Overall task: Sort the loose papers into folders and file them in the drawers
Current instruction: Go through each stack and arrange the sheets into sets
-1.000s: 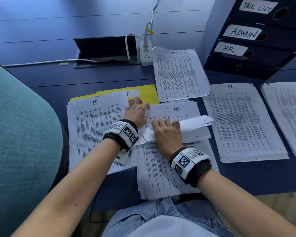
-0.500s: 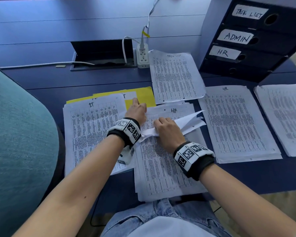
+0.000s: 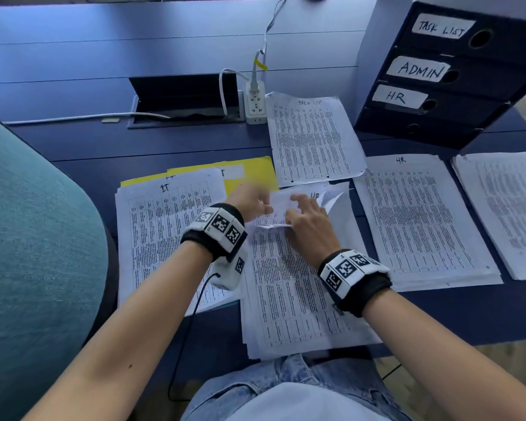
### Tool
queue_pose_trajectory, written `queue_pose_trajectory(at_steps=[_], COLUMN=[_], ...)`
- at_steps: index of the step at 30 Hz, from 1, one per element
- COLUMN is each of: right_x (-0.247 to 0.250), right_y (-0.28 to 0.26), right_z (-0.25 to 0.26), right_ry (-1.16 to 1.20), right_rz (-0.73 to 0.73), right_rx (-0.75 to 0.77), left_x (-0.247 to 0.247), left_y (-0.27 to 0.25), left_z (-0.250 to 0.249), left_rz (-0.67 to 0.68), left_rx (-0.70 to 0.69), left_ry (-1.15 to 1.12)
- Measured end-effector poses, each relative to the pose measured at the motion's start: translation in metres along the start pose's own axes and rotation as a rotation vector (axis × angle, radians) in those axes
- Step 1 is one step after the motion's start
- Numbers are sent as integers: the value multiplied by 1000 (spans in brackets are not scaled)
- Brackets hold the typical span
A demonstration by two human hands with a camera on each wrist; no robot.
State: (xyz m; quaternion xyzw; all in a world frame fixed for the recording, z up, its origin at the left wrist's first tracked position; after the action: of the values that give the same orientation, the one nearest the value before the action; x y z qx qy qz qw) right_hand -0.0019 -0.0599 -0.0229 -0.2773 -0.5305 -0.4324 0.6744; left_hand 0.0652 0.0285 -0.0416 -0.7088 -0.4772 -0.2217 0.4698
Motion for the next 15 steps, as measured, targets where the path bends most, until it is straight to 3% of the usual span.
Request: queue_pose_trajectory(at_steps=[3, 7, 9, 11, 13, 15], right_x=[11, 18, 20, 18, 5, -12], right_y=[2, -6, -13, -17, -20, -27], right_z=[-5, -3, 1, 7, 12, 14], right_ry=[57, -199, -299, -311, -255, -193], right_rz=[-173, -166, -151, -101, 79, 214], right_rx=[22, -34, -69, -61, -53, -32], left_x=[-7, -10, -3, 7, 7, -1], left_y=[-15, -21, -16, -7, 1, 5], left_z=[-6, 6, 13, 23, 33, 38], left_rz=[155, 302, 246, 58, -45, -51], left_rx=[-97, -22, 25, 58, 111, 149], left_ry=[-82, -222, -274, -160, -23, 56])
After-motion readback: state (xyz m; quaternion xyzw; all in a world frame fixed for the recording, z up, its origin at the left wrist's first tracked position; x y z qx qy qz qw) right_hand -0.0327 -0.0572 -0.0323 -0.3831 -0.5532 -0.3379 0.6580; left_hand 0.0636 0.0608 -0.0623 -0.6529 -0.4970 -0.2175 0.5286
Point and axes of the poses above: each hand's wrist, its own y-axis towards the middle knuckle, its own x-axis out of the back of the hand, z = x × y, the point moved 9 cm from there along y, towards the middle knuckle, and after that the axes turned 15 degrees about x, right-handed, at the moved point
